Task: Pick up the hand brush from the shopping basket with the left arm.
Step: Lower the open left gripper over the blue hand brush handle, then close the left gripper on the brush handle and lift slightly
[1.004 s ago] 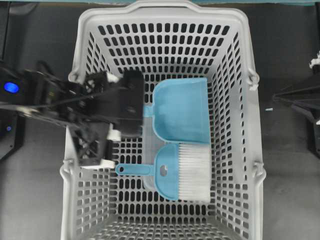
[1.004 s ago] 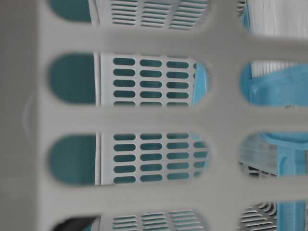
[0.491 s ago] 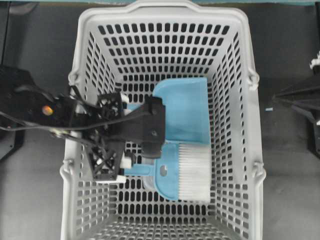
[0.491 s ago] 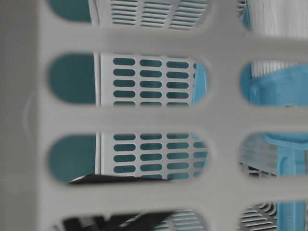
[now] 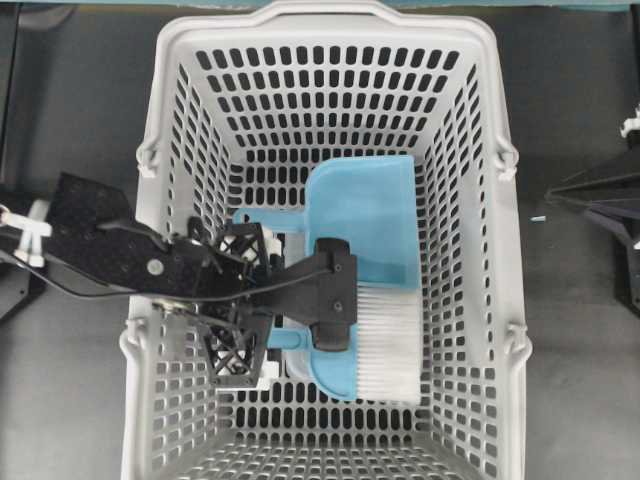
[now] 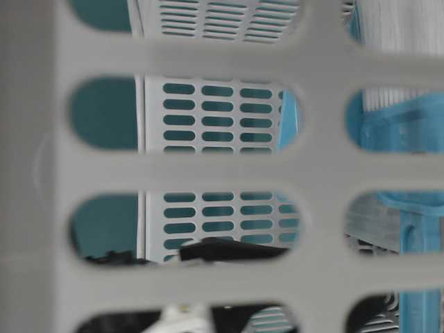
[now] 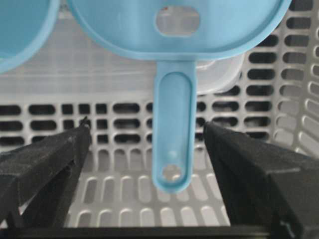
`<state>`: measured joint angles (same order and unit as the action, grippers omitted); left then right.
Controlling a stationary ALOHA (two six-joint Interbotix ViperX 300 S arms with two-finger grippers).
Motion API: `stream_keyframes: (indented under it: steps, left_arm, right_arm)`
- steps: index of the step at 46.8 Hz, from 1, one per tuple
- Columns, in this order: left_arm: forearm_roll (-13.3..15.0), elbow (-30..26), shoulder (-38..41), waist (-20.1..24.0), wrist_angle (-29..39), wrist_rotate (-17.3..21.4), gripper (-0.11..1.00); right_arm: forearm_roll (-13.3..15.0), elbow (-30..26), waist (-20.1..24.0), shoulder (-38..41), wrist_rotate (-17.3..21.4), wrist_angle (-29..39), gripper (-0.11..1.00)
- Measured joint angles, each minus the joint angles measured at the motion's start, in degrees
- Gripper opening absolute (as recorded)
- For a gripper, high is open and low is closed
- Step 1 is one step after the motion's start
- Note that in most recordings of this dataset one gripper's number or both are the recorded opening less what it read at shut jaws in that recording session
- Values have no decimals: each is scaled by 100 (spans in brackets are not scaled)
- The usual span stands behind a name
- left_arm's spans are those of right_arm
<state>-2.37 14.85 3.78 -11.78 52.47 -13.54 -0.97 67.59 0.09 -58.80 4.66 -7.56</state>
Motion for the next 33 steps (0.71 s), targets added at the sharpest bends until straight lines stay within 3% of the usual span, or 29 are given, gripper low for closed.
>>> stream_keyframes:
  steps: [33]
  left_arm:
    - [0,457,510,-53,-598,53,91]
  right_arm:
    - [-9,62,0,0,0,176,0]
